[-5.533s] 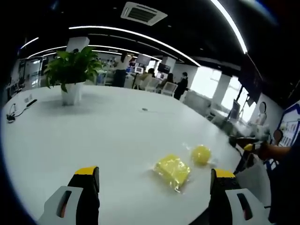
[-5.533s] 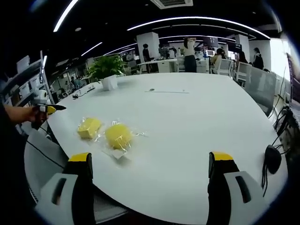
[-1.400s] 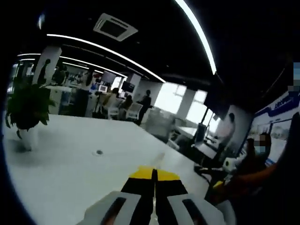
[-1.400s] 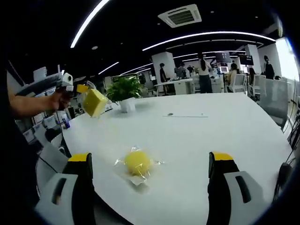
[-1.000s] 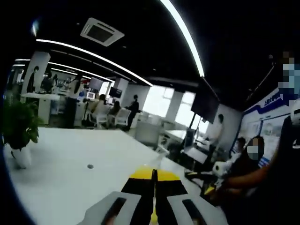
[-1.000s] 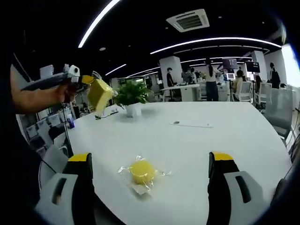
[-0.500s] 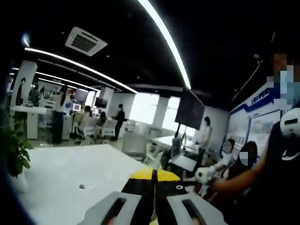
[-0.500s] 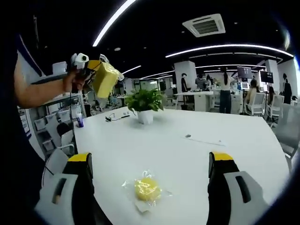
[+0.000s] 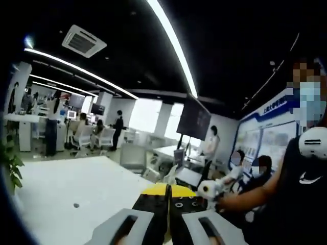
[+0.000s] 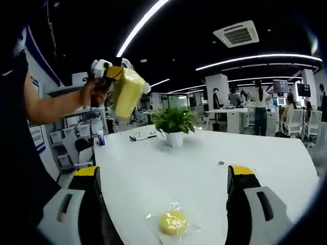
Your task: Compare the silicone blocks by pressing each to a similar depth, holding the contact briefly, and releasing to observe deformation and rebound differences across the visible hardness samples.
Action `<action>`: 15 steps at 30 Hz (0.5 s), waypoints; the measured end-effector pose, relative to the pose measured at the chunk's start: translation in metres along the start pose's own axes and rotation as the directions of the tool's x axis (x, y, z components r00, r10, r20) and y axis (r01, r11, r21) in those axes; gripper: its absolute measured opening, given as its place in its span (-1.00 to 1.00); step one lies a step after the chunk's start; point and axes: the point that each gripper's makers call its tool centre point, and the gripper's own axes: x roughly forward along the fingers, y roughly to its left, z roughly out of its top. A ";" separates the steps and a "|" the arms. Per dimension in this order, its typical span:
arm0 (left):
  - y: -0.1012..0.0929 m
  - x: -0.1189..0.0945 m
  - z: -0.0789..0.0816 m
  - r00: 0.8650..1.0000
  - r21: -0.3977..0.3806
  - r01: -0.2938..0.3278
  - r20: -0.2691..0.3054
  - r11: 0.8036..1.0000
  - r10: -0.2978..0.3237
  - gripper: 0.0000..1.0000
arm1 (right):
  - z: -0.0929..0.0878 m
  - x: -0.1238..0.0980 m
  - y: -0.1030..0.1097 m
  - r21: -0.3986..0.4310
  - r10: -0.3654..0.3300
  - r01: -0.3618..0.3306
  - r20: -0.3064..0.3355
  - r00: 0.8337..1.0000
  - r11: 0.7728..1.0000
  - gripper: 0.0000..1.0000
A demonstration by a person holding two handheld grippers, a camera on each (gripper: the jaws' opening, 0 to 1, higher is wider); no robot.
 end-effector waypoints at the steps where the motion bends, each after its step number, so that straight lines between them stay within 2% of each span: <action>1: -0.004 0.001 0.000 1.000 0.011 0.008 0.005 1.000 -0.008 -1.00 | 0.002 0.001 0.001 -0.003 0.006 -0.006 0.003 1.000 1.000 0.93; 5: -0.007 0.001 0.001 1.000 0.021 0.019 0.010 1.000 -0.019 -1.00 | 0.008 0.010 0.011 -0.042 0.062 -0.062 0.012 0.998 0.997 0.93; 7: -0.002 0.001 -0.003 1.000 0.018 0.000 -0.001 1.000 0.000 -1.00 | 0.009 0.016 0.017 -0.062 0.089 -0.090 -0.005 0.996 0.994 0.93; 9: -0.002 0.001 -0.007 1.000 0.003 0.009 -0.009 1.000 -0.009 -1.00 | 0.008 0.022 0.022 -0.081 0.113 -0.115 -0.024 0.993 0.990 0.93; 10: -0.004 0.001 -0.007 1.000 0.022 0.004 -0.006 1.000 -0.003 -1.00 | 0.009 0.024 0.025 -0.081 0.126 -0.128 -0.028 0.992 0.988 0.93; 15: -0.012 0.003 -0.002 0.999 0.010 0.025 0.027 1.000 -0.026 -1.00 | 0.014 0.037 0.036 -0.078 0.172 -0.173 -0.017 0.985 0.982 0.93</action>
